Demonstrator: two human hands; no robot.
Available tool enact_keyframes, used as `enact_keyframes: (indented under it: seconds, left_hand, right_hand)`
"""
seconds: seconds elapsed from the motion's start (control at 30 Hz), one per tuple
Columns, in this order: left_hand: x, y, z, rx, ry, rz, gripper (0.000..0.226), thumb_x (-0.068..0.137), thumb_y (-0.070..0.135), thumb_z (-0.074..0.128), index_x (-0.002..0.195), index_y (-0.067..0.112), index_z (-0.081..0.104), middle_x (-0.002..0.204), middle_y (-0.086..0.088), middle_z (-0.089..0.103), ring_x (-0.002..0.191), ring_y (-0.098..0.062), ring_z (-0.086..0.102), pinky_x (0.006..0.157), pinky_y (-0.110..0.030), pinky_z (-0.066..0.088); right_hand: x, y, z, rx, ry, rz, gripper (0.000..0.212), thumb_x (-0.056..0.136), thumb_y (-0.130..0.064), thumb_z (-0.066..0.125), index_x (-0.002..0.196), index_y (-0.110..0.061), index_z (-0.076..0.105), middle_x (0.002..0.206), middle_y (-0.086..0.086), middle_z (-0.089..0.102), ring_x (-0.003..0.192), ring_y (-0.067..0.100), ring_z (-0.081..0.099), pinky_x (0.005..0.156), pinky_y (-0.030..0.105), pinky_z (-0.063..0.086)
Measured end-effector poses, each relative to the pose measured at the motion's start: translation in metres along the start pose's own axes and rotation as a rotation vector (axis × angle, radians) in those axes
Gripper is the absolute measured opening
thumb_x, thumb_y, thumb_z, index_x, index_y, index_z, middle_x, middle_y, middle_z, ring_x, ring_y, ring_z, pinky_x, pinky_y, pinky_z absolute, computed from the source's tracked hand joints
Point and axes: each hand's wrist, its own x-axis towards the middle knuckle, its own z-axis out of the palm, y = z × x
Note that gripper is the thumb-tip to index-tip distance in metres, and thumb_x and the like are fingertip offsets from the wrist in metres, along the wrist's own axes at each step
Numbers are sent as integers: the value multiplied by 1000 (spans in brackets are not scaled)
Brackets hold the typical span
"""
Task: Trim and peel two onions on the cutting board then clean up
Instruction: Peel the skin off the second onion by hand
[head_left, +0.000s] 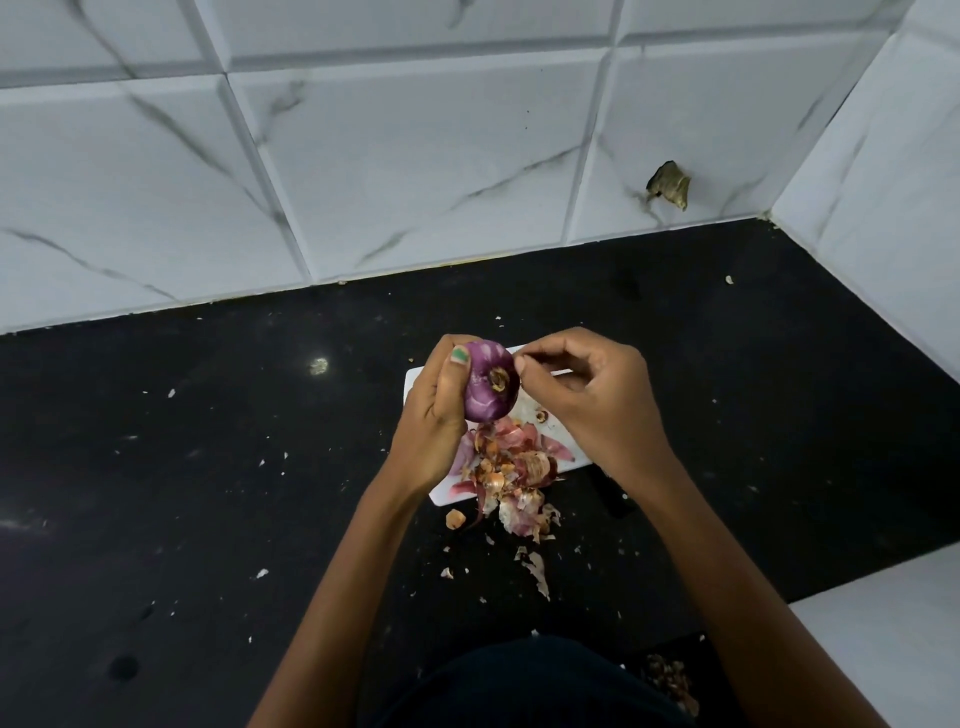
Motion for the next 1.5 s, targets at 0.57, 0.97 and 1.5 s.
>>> enact_keyframes:
  seconds: [0.57,0.97,1.5]
  left_hand:
    - [1,-5,7,209,180,91,50,91,55,25,106,20,57,94,12,61,85,-3,60,71,-19,48]
    - [-1,0,20,235,243,99,52,88,58,25,107,19,54,90,10,62,77,-6,62,64,-26,50]
    - [-3,-8,17,212,335,134,53,93,53,26,107,12,56,95,9,63,82,-4,61,65,-16,47]
  right_hand:
    - [-2,8,16,-390,148,-440,6,87,1,61,88,0,67,86,9,64,79,12,60,69,24,51]
    - [-3,6,35,-563,220,-219,20,92,-19,35,89,-8,50,89,-1,43,79,12,44,55,25,37]
    - [-6,5,21,-270,167,-278,13,86,-7,66,97,-3,72,91,5,68,85,6,61,75,12,49]
